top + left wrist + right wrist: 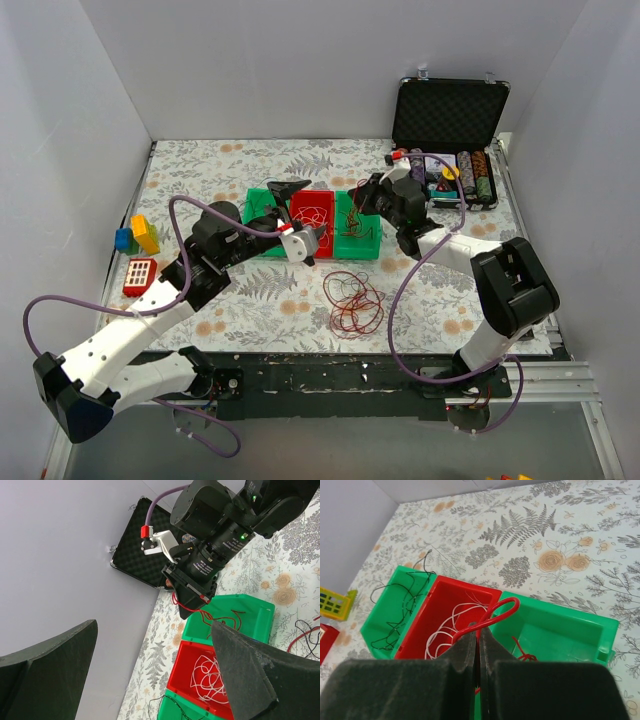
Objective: Untangle the cables
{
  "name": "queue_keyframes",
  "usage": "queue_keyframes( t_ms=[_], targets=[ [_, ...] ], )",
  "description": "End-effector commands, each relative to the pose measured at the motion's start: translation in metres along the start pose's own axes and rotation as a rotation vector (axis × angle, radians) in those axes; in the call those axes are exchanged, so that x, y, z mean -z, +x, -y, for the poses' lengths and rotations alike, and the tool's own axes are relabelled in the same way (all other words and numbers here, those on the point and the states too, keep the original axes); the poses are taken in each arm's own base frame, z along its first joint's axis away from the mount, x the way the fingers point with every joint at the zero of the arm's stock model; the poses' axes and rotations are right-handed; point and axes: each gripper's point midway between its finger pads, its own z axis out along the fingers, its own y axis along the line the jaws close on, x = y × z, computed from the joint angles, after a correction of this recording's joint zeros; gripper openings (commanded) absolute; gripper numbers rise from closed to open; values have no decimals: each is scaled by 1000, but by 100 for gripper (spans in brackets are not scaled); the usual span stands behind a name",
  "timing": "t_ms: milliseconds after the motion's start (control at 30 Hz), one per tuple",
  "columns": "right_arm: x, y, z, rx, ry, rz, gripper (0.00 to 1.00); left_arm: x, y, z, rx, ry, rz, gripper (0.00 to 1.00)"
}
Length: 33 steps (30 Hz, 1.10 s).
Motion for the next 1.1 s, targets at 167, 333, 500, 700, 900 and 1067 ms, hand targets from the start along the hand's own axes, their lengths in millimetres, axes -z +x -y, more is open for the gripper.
queue_keyframes(
  t_ms=[167, 333, 500, 700, 900, 1067],
  targets=[
    [-8, 1, 17, 67, 93, -77, 1, 0, -6, -3, -2, -4, 14, 98],
    [-10, 12, 31, 54, 196, -164, 22, -1, -5, -3, -6, -3, 13, 98],
    [-1, 10, 33, 32, 269, -214, 54, -1, -6, -3, -7, -2, 14, 98],
    [19, 10, 30, 21, 332, -255, 60, -1, -3, -2, -23, -3, 7, 98],
    [41, 14, 37, 18, 432, -376, 60, 0, -4, -2, -26, -2, 8, 98],
    [50, 17, 43, 76, 489, -491, 59, -2, -5, -2, -24, 5, 16, 98]
  ],
)
